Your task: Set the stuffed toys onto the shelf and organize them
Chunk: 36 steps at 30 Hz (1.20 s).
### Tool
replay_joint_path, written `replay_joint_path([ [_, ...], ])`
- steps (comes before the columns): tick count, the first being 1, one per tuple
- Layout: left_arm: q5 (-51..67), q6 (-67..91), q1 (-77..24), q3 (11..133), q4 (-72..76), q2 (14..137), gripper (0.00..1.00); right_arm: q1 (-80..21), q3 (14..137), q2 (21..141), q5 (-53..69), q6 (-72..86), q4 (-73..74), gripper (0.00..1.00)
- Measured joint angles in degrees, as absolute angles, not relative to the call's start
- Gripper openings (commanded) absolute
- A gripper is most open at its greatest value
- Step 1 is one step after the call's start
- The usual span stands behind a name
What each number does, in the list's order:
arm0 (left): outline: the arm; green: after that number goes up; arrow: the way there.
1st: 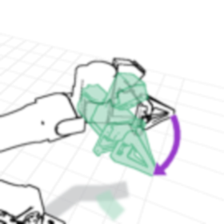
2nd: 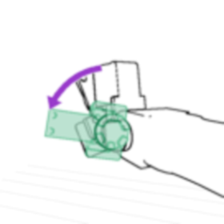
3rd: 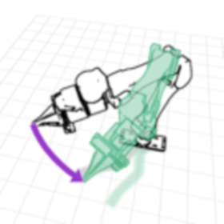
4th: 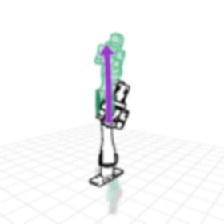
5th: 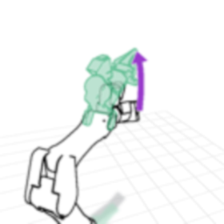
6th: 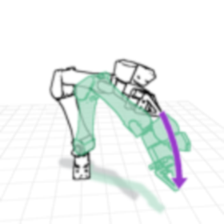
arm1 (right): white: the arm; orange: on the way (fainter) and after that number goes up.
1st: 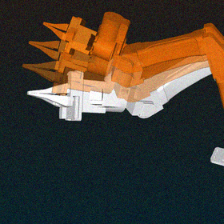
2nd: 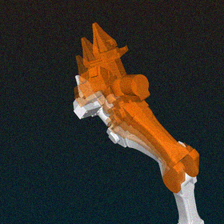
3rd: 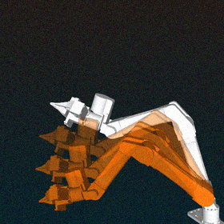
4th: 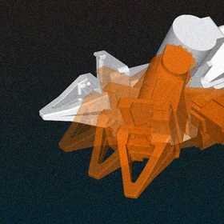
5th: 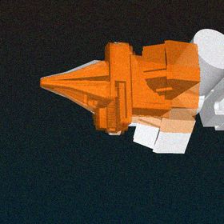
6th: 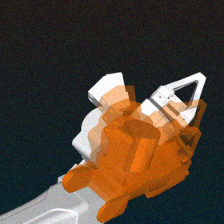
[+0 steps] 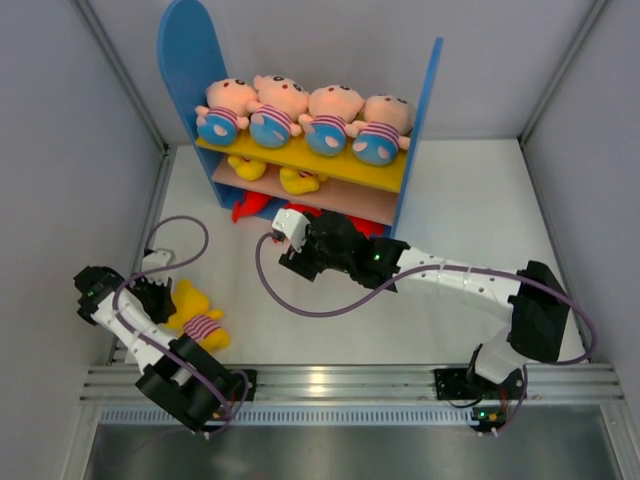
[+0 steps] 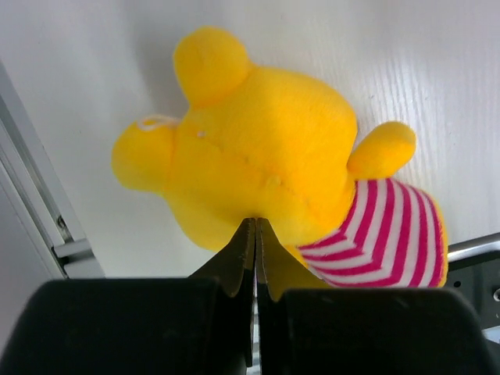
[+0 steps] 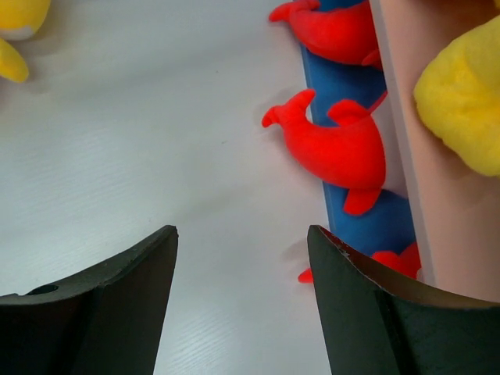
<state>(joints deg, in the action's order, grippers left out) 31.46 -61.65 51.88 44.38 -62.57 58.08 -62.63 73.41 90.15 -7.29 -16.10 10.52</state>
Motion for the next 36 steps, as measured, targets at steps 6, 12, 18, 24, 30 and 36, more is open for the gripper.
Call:
replay_joint_path([
  [6, 35.2, -61.9, 51.8, 45.0, -61.5, 60.0, 0.76, -62.6, 69.6, 89.2, -6.6, -14.2, 9.4, 0.73],
  [12, 34.9, -59.3, 47.3, 47.9, -60.8, 61.0, 0.89, -62.7, 69.0, 89.0, -6.4, -13.7, 8.9, 0.74],
  [18, 28.3, -53.5, 36.1, 45.6, -54.1, 63.4, 0.85, -62.8, 69.1, 89.1, -6.4, -13.6, 9.0, 0.75],
  [24, 18.9, -47.7, 31.4, 40.4, -46.5, 69.1, 0.22, -62.8, 69.4, 89.9, -6.3, -13.2, 9.0, 0.75],
  [30, 19.5, -44.4, 31.6, 41.3, -46.0, 67.0, 0.00, -62.9, 69.5, 90.4, -4.6, -11.7, 8.8, 0.74],
  [36, 37.6, -36.4, 33.3, 52.8, -49.4, 61.2, 0.00, -63.0, 68.2, 89.2, -0.7, -8.6, 4.1, 0.75],
])
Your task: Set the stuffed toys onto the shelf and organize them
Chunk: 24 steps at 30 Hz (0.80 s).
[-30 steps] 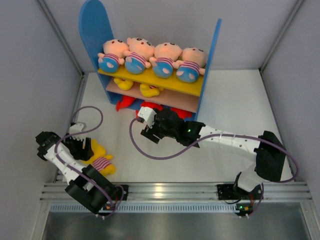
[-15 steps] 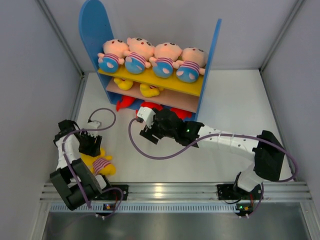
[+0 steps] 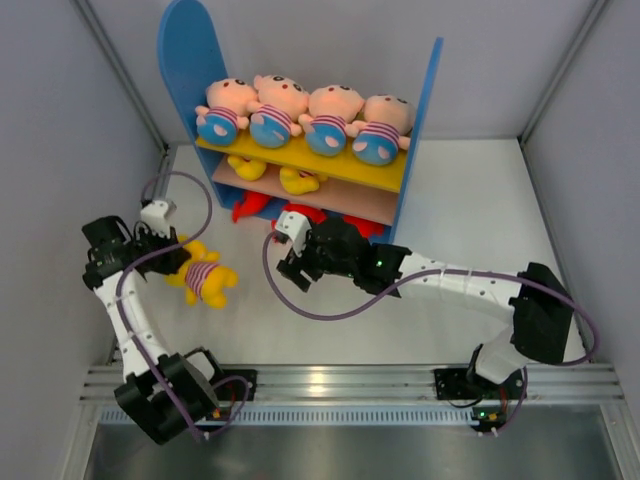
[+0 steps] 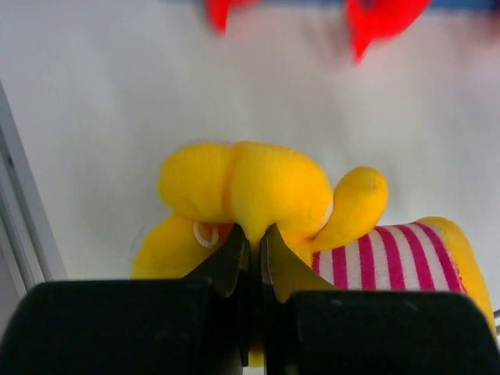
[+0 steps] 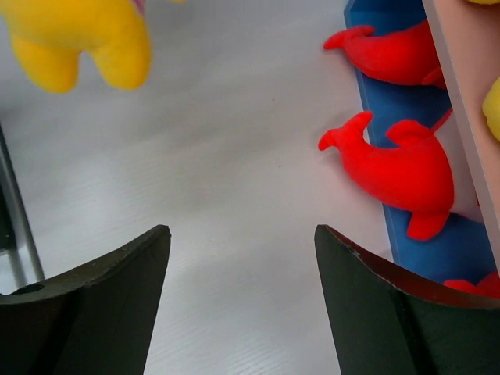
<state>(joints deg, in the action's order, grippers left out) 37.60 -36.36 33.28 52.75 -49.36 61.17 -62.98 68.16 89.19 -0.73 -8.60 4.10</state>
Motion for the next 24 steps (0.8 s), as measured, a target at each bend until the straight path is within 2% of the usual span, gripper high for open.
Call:
replay_joint_path([
  [4, 52.9, -29.6, 33.3, 62.4, -49.0, 55.9, 0.00, -63.1, 67.9, 85.4, 1.5, -7.2, 3.0, 0.82],
  [10, 71.9, -20.7, 33.3, 70.1, -49.5, 53.6, 0.00, -63.7, 65.8, 77.2, 7.7, -5.6, -5.0, 0.85],
  [15, 76.2, -17.4, 33.3, 72.9, -49.7, 53.9, 0.00, -64.7, 64.7, 77.1, 11.1, -0.1, -15.3, 0.84],
  [24, 77.1, -14.9, 33.3, 73.2, -49.8, 53.7, 0.00, -68.8, 71.5, 90.0, 16.0, 5.8, -21.5, 0.84],
])
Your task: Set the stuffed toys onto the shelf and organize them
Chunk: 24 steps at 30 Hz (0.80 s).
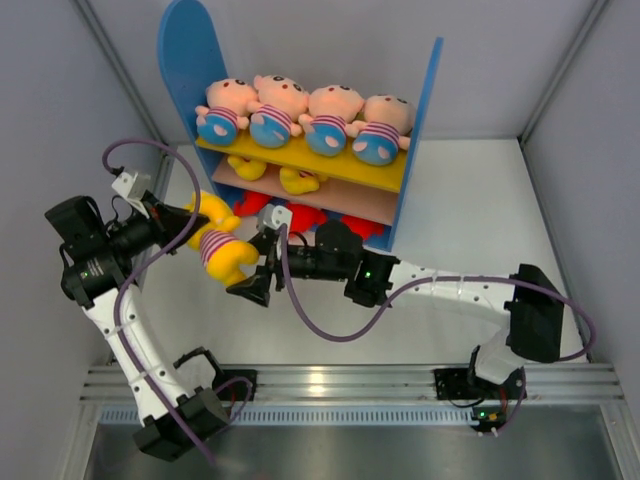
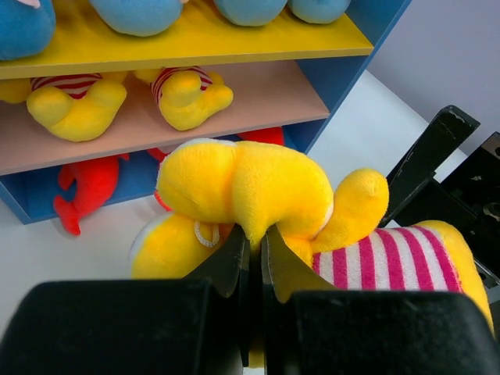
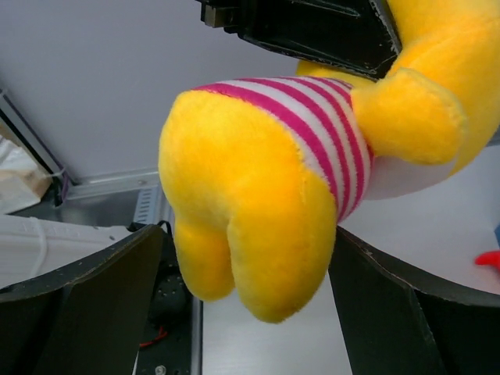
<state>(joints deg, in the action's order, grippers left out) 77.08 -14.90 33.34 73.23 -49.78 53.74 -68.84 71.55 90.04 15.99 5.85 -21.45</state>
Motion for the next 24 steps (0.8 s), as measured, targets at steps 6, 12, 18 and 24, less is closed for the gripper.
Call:
replay_joint_path([
  [6, 76.9, -14.9, 33.3, 72.3, -49.8, 53.2, 0.00, -69.2, 71.7, 90.5, 16.4, 9.4, -26.2, 0.84],
  [12, 76.5, -15.0, 33.5, 72.0, -49.6, 53.2, 0.00, -69.2, 74.9, 92.8, 16.5, 12.5, -27.4, 0.83],
  [18, 74.5, -15.5, 33.9, 71.9, -49.2, 53.3, 0.00, -69.0, 77.7, 95.1, 16.7, 15.6, -26.6, 0.87],
  [24, 74.3, -16.2, 33.9, 71.9, -49.2, 53.3, 0.00, -67.6, 77.7, 95.1, 16.7, 22.7, -27.1, 0.88],
])
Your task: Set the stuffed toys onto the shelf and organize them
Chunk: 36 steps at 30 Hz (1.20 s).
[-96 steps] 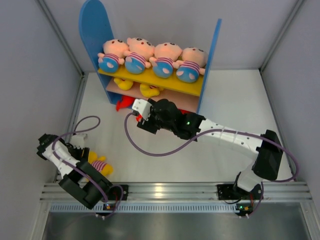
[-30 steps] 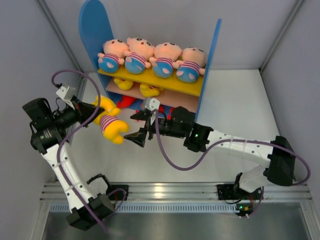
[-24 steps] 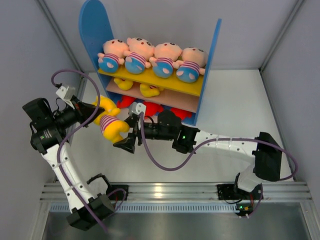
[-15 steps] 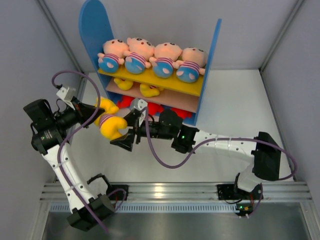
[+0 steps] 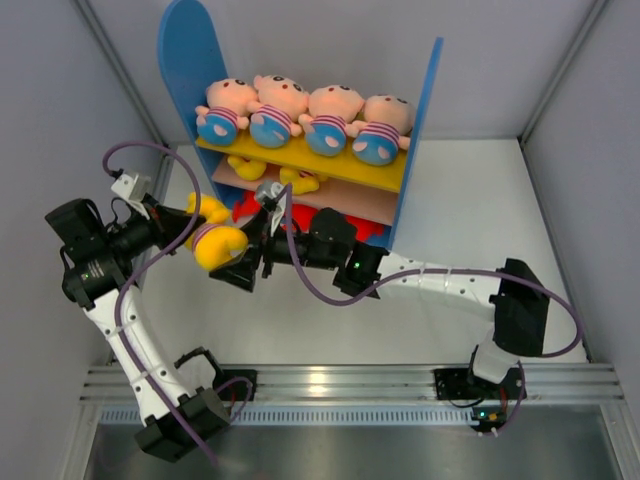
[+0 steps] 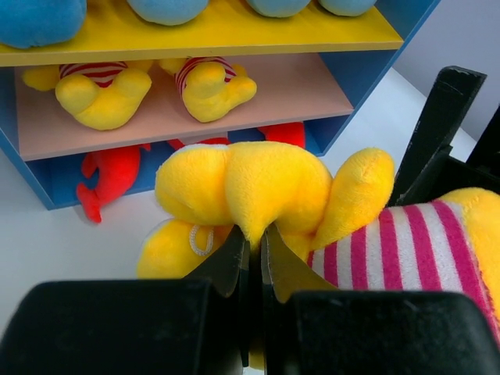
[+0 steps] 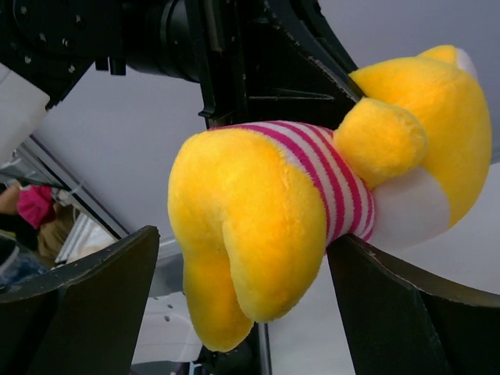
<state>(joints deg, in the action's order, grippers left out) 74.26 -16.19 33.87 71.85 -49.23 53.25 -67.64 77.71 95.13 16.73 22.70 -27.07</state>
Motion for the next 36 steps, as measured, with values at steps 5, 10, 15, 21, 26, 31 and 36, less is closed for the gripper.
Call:
replay_joint_path([
  [5, 74.3, -16.3, 33.9, 71.9, -49.2, 53.3, 0.00, -65.6, 77.7, 95.2, 16.8, 30.3, -28.2, 0.79],
  [10, 74.0, -16.4, 33.9, 71.7, -49.2, 53.2, 0.02, -64.8, 78.1, 96.7, 16.8, 33.3, -29.1, 0.01],
  [15, 71.0, -16.3, 33.9, 71.0, -49.0, 53.2, 0.68, -64.4, 78.9, 97.1, 16.9, 30.5, -26.3, 0.00],
  [21, 60.9, -15.8, 33.6, 68.8, -49.6, 53.2, 0.88, -64.2, 82.5, 93.7, 14.3, 11.9, -2.0, 0.00],
  [26, 51.7, -15.9, 33.6, 66.1, -49.8, 53.3, 0.88, -64.2, 88.6, 91.2, 4.5, -7.0, 25.2, 0.00],
  [31, 48.8, -16.0, 33.6, 63.9, -50.0, 53.4, 0.87, -64.1, 90.5, 91.2, -9.9, -21.3, 48.2, 0.00],
  [36, 47.3, -16.0, 33.6, 63.9, -50.1, 53.5, 0.87, -63.8, 92.1, 95.2, -23.6, -30.4, 60.5, 0.00],
])
